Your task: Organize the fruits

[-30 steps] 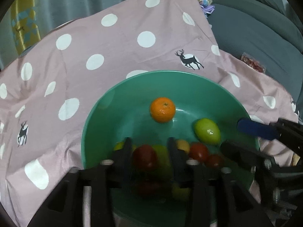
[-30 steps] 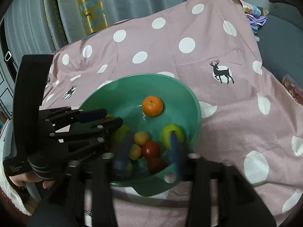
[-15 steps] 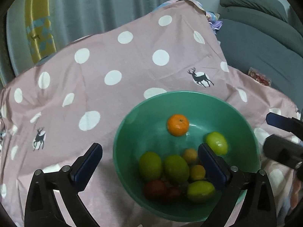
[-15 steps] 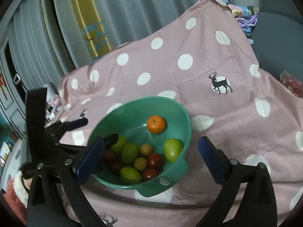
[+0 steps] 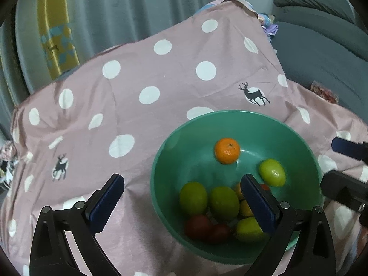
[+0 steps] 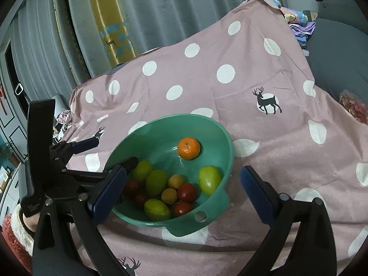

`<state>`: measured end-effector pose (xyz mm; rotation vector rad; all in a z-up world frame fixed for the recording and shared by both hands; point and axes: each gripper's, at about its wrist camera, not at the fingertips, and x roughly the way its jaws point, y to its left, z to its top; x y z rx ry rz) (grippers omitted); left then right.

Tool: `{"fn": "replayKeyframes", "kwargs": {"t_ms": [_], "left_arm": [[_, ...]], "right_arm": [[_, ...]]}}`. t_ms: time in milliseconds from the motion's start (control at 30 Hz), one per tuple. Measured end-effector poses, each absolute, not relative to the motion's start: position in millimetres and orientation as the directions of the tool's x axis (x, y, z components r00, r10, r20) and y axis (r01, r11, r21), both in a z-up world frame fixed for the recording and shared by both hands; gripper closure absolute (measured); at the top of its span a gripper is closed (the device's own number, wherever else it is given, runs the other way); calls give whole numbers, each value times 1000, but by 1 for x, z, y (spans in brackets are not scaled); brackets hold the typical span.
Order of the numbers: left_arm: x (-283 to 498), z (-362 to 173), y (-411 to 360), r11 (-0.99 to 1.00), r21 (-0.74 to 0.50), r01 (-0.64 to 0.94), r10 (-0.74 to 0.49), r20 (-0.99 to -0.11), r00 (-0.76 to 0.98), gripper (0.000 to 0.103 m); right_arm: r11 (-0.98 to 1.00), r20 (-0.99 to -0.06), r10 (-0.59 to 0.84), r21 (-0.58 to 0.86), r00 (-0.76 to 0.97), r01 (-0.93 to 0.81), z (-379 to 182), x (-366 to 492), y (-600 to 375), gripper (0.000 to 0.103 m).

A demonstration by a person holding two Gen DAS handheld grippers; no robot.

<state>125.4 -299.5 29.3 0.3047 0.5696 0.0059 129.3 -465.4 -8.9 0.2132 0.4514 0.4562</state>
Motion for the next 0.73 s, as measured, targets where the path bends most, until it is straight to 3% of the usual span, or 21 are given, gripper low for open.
{"fn": "replayKeyframes", "kwargs": {"t_ms": [433,733], "left_arm": [[76,49,-298,915,404,11,170,-410,896,2],[27,64,-262,908,411,-84,240,-344,908,2]], "right_arm": [[881,-308,467,243,829,-406,13,96,-453,2],[877,-276,481,167,832,-451,33,58,-416,0]]}}
